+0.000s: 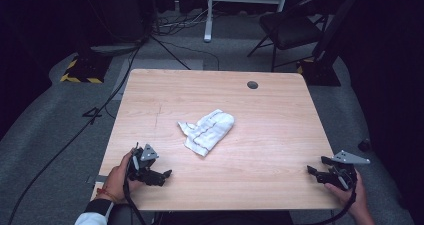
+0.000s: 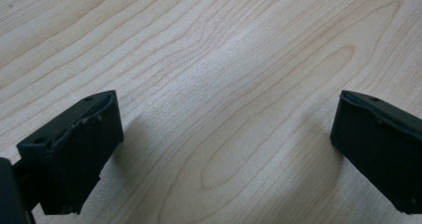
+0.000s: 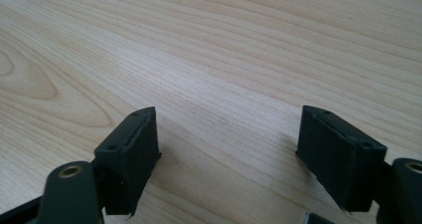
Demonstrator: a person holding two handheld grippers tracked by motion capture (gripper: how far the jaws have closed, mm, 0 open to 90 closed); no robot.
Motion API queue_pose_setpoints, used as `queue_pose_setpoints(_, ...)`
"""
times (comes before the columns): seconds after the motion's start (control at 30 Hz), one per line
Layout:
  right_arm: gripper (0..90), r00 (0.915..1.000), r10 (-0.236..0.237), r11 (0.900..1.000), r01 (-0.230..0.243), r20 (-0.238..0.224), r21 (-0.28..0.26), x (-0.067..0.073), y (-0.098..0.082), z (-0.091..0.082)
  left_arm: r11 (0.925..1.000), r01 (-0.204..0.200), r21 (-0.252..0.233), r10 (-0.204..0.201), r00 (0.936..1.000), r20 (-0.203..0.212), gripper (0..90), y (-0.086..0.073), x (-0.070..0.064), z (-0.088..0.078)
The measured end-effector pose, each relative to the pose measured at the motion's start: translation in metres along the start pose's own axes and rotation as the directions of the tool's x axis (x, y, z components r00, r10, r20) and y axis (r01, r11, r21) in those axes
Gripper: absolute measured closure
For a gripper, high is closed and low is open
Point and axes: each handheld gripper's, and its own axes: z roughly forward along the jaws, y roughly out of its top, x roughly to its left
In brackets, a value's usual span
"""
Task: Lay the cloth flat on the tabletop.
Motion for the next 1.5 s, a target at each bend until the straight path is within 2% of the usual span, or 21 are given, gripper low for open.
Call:
queue_pose_setpoints(0.57, 23.5, 0.9990, -0.028, 0.999, 0.029, -0.034, 0.014, -0.002, 0.006, 0.005, 1.0000, 0.004, 0.003, -0.004, 1.0000, 0.004, 0.0, 0.000, 0.000, 0.000)
queue_pose_setpoints(0.67, 22.0, 0.9993, -0.024, 0.999, 0.025, -0.030, 0.030, -0.002, 0.008, 0.005, 0.9994, -0.033, 0.009, 0.033, 0.9993, 0.021, 0.2, 0.001, 0.006, 0.000)
queue_pose_setpoints(0.77, 19.9, 0.9989, -0.024, 0.998, 0.027, -0.040, 0.052, -0.001, 0.012, 0.005, 0.9993, -0.036, 0.001, 0.036, 0.9992, 0.020, 0.2, 0.000, 0.008, -0.001)
queue_pose_setpoints(0.87, 22.7, 0.9959, -0.034, 0.999, 0.035, -0.083, 0.012, 0.003, 0.022, 0.002, 0.9977, -0.067, -0.003, 0.067, 0.9976, 0.016, 0.3, 0.002, 0.006, 0.000)
queue_pose_setpoints(0.93, 23.0, 0.9946, -0.050, 0.999, 0.051, -0.091, 0.009, 0.006, 0.027, 0.002, 0.9984, -0.056, -0.003, 0.056, 0.9981, 0.028, 0.3, 0.002, 0.006, 0.001)
queue_pose_setpoints(0.97, 24.1, 0.9933, -0.072, 0.997, 0.073, -0.090, 0.009, 0.011, 0.032, 0.003, 0.9985, -0.054, 0.001, 0.054, 0.9978, 0.039, 0.3, 0.003, 0.006, 0.002)
queue_pose_setpoints(1.0, 25.9, 0.9857, -0.129, 0.992, 0.130, -0.109, 0.006, 0.021, 0.043, 0.006, 0.9981, -0.061, 0.005, 0.061, 0.9965, 0.056, 0.1, 0.005, 0.007, 0.004)
queue_pose_setpoints(1.03, 27.7, 0.9799, -0.152, 0.988, 0.154, -0.129, 0.003, 0.026, 0.048, 0.008, 0.9976, -0.069, 0.006, 0.068, 0.9959, 0.060, 0.1, 0.006, 0.007, 0.004)
queue_pose_setpoints(1.1, 32.5, 0.9605, -0.216, 0.976, 0.217, -0.176, -0.015, 0.038, 0.058, 0.010, 0.9980, -0.064, 0.004, 0.063, 0.9962, 0.059, 0.0, 0.007, 0.007, 0.005)
queue_pose_setpoints(1.13, 32.5, 0.9605, -0.216, 0.976, 0.217, -0.176, -0.015, 0.038, 0.058, 0.010, 0.9980, -0.064, 0.004, 0.063, 0.9962, 0.059, 0.0, 0.007, 0.007, 0.005)
queue_pose_setpoints(1.17, 33.8, 0.9400, -0.274, 0.961, 0.273, -0.203, -0.038, 0.049, 0.067, 0.014, 0.9978, -0.065, 0.005, 0.065, 0.9965, 0.053, 0.0, 0.007, 0.007, 0.006)
queue_pose_setpoints(1.3, 36.2, 0.9126, -0.328, 0.944, 0.324, -0.245, -0.057, 0.069, 0.084, 0.025, 0.9982, -0.060, 0.005, 0.060, 0.9967, 0.055, 0.2, 0.011, 0.006, 0.009)
queue_pose_setpoints(1.37, 37.4, 0.8956, -0.356, 0.934, 0.352, -0.267, -0.065, 0.081, 0.093, 0.032, 0.9980, -0.063, 0.003, 0.062, 0.9965, 0.055, 0.2, 0.013, 0.006, 0.011)
queue_pose_setpoints(1.43, 38.0, 0.8822, -0.380, 0.924, 0.376, -0.279, -0.069, 0.093, 0.100, 0.038, 0.9972, -0.074, 0.004, 0.074, 0.9951, 0.065, 0.2, 0.019, 0.007, 0.016)
queue_pose_setpoints(1.47, 38.9, 0.8774, -0.384, 0.922, 0.379, -0.288, -0.072, 0.098, 0.104, 0.042, 0.9970, -0.077, 0.003, 0.077, 0.9947, 0.069, 0.2, 0.021, 0.007, 0.018)
queue_pose_setpoints(1.5, 39.6, 0.8768, -0.381, 0.923, 0.377, -0.294, -0.072, 0.102, 0.107, 0.045, 0.9962, -0.087, 0.002, 0.086, 0.9936, 0.072, 0.2, 0.023, 0.008, 0.020)
